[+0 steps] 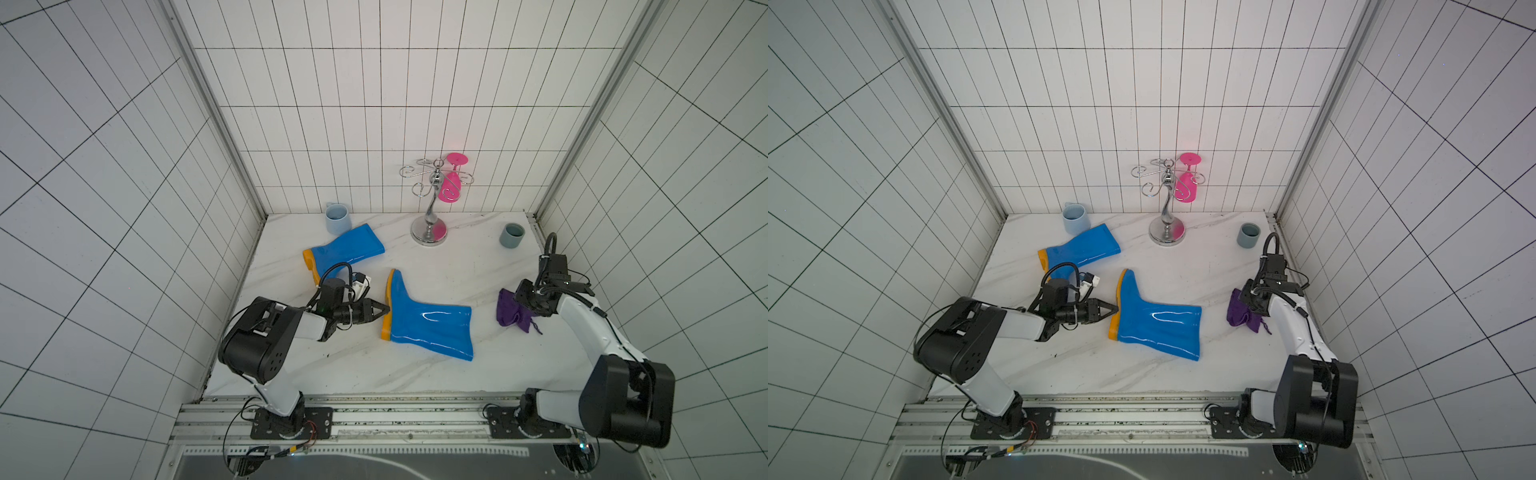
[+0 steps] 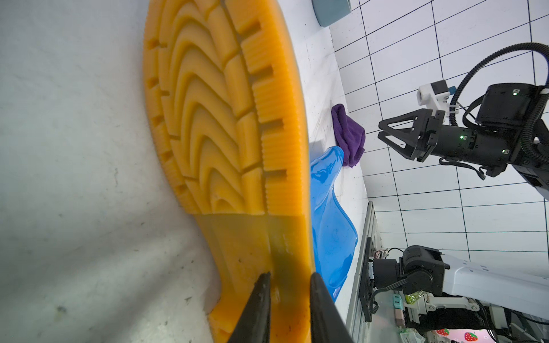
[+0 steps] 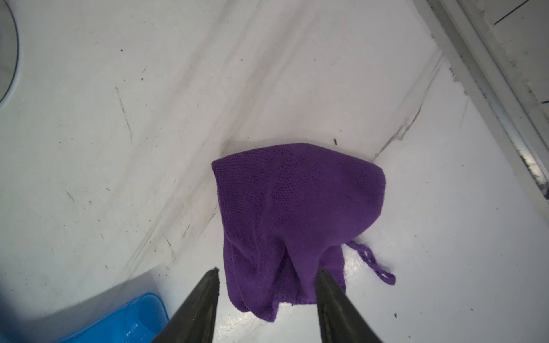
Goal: Wipe the rubber boots with a cloth
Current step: Place the cleaning item at the center of the board, then adjust the rubber boot at the center of the board.
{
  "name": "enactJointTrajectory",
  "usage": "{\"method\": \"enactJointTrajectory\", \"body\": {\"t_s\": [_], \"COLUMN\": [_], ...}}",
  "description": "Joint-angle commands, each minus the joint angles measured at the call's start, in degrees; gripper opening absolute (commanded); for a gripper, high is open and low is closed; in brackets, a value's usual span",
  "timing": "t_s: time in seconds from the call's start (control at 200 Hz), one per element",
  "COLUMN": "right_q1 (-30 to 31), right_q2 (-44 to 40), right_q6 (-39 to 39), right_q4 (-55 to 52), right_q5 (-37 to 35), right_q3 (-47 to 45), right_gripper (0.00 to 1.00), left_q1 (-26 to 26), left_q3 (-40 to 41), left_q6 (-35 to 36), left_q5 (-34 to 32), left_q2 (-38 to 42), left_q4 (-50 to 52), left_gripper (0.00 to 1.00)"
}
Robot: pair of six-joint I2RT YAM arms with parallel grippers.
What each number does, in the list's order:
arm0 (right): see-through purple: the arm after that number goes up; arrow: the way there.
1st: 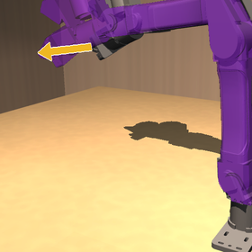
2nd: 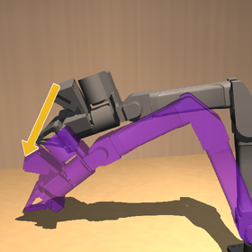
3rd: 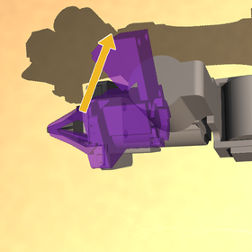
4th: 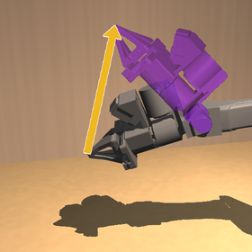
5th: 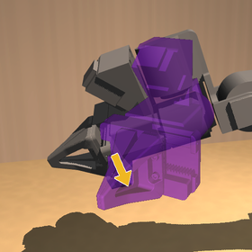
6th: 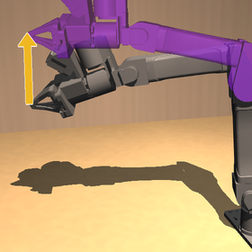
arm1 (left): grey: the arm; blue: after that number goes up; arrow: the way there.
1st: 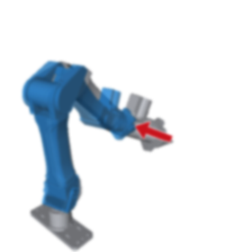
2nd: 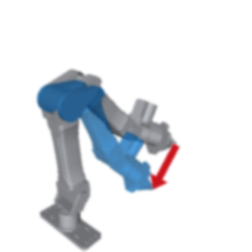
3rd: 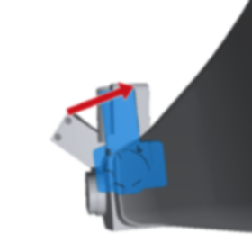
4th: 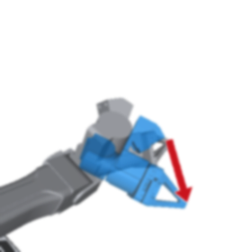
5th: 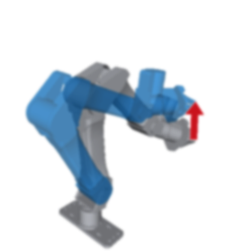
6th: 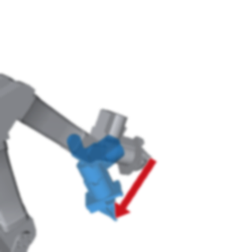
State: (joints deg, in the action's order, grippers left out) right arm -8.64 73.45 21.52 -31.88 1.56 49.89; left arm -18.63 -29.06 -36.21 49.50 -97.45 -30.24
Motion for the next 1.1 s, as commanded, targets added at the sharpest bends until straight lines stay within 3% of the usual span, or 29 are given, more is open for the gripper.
{"method": "enactJointTrajectory", "body": {"t_s": [0.0,0.34,0.54,1.094], "right_q1": [0.19,9.59,10.71,15.32], "right_q2": [-1.55,-0.11,0.95,-2.42], "right_q6": [-2.16,-0.26,2.93,10.91], "right_q4": [0.03,9.93,16.10,26.42], "right_q5": [4.19,14.31,22.91,34.02], "right_q3": [2.92,-6.27,-12.64,-27.34], "right_gripper": [0.53,0.53,0.53,0.55], "left_q1": [1.64,3.05,5.08,6.20], "left_q3": [2.50,3.17,4.51,4.89], "left_q6": [0.56,-1.36,-3.27,-4.55], "left_q5": [-14.43,-20.11,-21.97,-24.19], "left_q2": [-5.98,-5.21,-5.57,-8.27], "left_q4": [13.59,15.12,13.51,12.45], "left_gripper": [0.23,0.23,0.23,0.23]}}
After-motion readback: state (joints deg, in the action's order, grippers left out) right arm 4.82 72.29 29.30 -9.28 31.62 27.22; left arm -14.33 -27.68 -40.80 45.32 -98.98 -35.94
